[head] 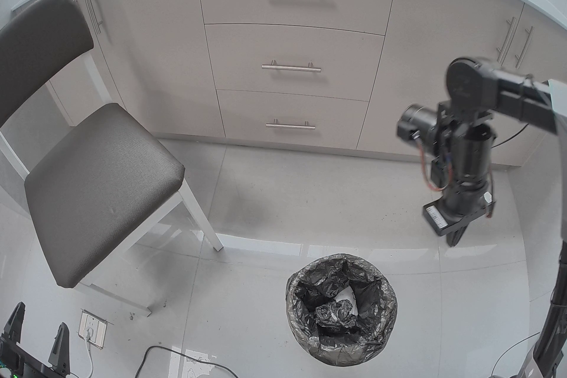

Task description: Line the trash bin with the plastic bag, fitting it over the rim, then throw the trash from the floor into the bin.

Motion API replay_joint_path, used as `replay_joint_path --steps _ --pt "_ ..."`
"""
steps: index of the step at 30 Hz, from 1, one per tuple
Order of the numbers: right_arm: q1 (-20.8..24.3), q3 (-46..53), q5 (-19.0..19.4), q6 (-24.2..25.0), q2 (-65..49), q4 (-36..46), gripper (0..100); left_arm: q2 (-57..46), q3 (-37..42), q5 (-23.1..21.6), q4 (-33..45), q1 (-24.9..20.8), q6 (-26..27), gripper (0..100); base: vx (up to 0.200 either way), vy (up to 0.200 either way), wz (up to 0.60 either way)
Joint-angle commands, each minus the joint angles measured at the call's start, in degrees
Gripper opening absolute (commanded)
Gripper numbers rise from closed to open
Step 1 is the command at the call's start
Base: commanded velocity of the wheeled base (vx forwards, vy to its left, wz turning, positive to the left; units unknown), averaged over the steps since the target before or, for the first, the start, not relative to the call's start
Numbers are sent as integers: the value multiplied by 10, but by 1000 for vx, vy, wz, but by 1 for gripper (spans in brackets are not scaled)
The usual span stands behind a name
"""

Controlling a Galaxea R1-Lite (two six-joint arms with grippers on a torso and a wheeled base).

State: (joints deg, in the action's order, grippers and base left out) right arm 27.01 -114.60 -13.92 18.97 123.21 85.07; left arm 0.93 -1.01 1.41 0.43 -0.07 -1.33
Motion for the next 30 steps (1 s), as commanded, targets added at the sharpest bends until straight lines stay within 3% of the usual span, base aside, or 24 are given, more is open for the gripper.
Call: replay_joint_path --steps 1,5,15,17,21,26,30 --pt "-84 0 13 -37 -191 44 0 -9 9 0 -1 0 0 100 0 0 0" --pt "-125 0 13 -88 -287 45 0 -9 9 1 -1 0 0 100 0 0 0" --pt "-136 0 13 -192 -601 41 0 -9 9 0 -1 0 0 100 0 0 0" --pt "-149 0 11 -225 -715 38 0 -9 9 1 -1 0 0 100 0 0 0" --pt "-166 0 7 -234 -823 35 0 -9 9 1 -1 0 0 100 0 0 0" --pt "-231 0 7 -236 -981 30 0 -9 9 1 -1 0 0 100 0 0 0" --pt "-255 0 13 -237 -1070 30 0 -9 9 1 -1 0 0 100 0 0 0"
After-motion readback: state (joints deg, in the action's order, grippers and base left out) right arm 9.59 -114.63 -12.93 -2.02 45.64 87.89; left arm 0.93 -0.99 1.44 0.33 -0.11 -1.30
